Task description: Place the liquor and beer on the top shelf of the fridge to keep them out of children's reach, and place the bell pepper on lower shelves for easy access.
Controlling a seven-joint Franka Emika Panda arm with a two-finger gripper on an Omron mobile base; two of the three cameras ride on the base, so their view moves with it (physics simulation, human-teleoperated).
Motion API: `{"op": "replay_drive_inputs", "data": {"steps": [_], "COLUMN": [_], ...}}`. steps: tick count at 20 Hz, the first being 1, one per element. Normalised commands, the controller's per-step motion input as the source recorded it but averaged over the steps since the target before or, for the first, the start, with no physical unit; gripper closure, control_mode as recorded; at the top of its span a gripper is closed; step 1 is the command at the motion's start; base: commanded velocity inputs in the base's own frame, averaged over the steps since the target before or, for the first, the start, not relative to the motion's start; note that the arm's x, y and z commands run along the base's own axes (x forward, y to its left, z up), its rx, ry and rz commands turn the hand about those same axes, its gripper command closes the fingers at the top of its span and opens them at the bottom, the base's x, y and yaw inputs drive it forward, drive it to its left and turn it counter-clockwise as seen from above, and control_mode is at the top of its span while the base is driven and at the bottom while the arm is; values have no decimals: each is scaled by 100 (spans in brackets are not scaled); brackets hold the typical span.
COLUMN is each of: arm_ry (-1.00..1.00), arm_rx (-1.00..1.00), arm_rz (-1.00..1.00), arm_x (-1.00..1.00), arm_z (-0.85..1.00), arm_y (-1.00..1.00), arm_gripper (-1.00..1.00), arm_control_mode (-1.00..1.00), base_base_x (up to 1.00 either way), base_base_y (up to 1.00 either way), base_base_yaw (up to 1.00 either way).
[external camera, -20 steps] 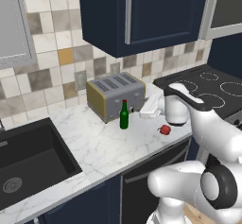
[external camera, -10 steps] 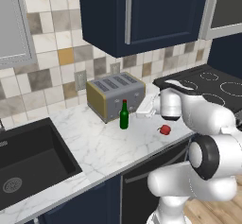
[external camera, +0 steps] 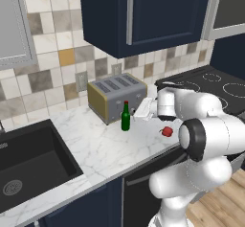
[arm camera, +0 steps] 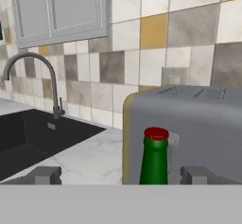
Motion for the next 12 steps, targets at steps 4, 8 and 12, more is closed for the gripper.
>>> {"op": "replay_drive_inputs", "data": {"steps": [4,8,12], "arm_ry": [0,0,0], "arm_rx": [0,0,0], "arm_rz": [0,0,0], "arm_x": [27,22,20], "arm_z": [-25,-20,-16], "arm_y": [4,4,7], "arm_gripper": [-100,-100,-100], "arm_control_mode": [-100,-100,-100], "base_base_x": [0,0,0], "base_base_y": [0,0,0], "base_base_yaw": [0,0,0]}}
